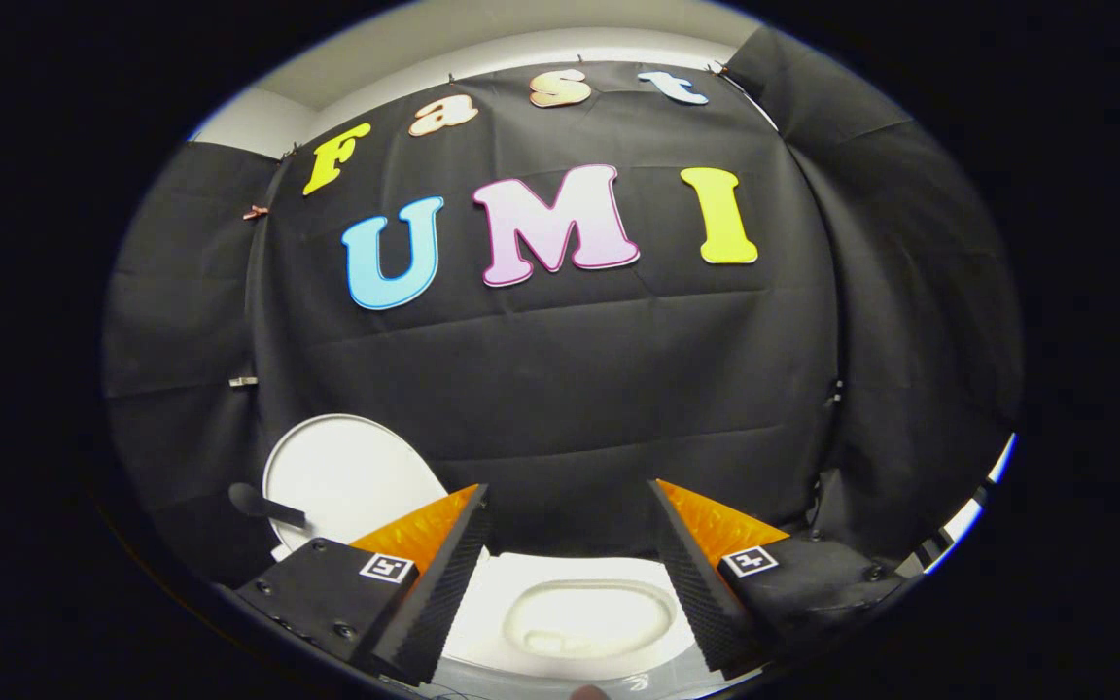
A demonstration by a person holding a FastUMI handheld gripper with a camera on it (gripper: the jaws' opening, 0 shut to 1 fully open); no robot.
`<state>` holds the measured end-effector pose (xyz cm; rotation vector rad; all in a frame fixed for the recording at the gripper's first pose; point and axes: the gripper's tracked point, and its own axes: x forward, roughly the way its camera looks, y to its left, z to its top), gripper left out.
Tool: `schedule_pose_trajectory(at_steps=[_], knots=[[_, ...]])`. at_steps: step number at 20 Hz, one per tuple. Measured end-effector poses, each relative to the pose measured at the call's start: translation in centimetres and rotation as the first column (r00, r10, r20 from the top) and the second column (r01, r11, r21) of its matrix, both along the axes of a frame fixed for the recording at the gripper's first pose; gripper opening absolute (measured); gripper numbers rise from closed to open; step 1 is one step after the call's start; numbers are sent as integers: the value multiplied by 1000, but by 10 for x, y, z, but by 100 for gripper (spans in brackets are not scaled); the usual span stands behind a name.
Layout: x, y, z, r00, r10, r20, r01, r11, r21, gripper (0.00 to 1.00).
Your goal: Open the toilet lid.
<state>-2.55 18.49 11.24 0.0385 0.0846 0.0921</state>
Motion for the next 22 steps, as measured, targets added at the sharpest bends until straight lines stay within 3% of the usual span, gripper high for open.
schedule_pose_trajectory(at_steps=[7, 22], knots=[[-3, -36, 6, 997, -31, 67, 34, 999, -43, 99], [-9, -55, -1, 999, -39, 37, 41, 998, -57, 99]])
